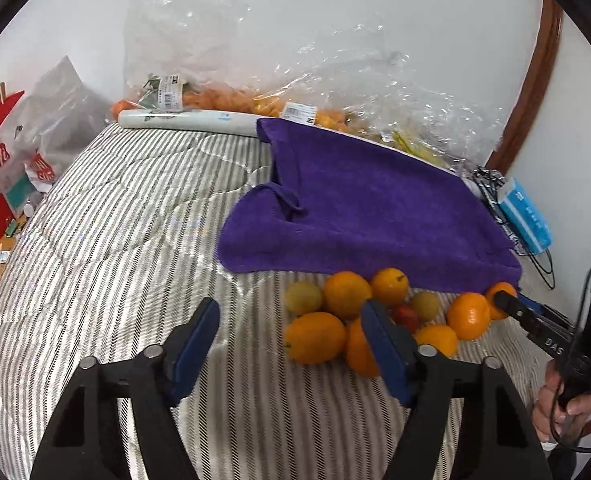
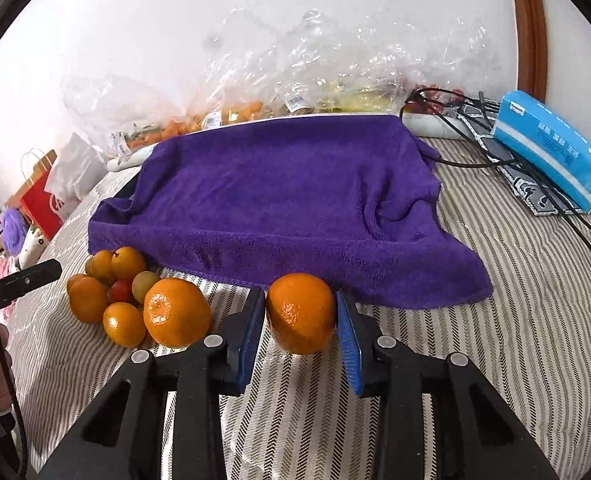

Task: Organize fruits
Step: 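Close the right tool on a large orange while the left tool grasps another orange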

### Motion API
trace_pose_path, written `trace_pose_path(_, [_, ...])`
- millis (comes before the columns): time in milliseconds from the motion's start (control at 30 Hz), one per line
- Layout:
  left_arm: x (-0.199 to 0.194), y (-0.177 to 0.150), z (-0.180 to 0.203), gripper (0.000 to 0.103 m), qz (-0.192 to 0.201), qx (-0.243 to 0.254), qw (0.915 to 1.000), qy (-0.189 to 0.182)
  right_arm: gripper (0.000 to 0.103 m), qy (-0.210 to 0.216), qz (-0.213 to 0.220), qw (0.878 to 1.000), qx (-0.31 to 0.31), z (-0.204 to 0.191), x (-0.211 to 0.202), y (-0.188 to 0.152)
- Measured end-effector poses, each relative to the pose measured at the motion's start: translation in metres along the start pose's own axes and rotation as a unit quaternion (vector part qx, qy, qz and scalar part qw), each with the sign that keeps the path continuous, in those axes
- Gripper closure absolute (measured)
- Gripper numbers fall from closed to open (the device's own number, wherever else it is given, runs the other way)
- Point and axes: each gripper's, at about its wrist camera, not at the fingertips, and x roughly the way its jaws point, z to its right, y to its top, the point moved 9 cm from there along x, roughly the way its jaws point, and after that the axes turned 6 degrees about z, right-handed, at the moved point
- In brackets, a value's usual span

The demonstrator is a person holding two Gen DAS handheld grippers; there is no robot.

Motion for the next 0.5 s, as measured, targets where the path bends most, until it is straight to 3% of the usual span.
trace_pose_path(167, [0.009,-0.009,0.003,0.042,-0.017,0.016,0.9997,-0.003,0.067,-0.002,0.000,1.000,-0.003,-0.001,0.000,0.000])
trace_pose_path(300, [0.012,-0.011,0.007,0.042,-0.010,0.040,0.9990,0.016,0.067,0.001,-0.001,1.000,-0.004,-0.001,0.000,-0.001])
trace_pose_path(500, [0.024,-0.022,0.011,0.042,-0.031,0.051,0.9981,0.012,0.067,0.006,-0.002,1.000,-0.002,-0.001,0.001,-0.001])
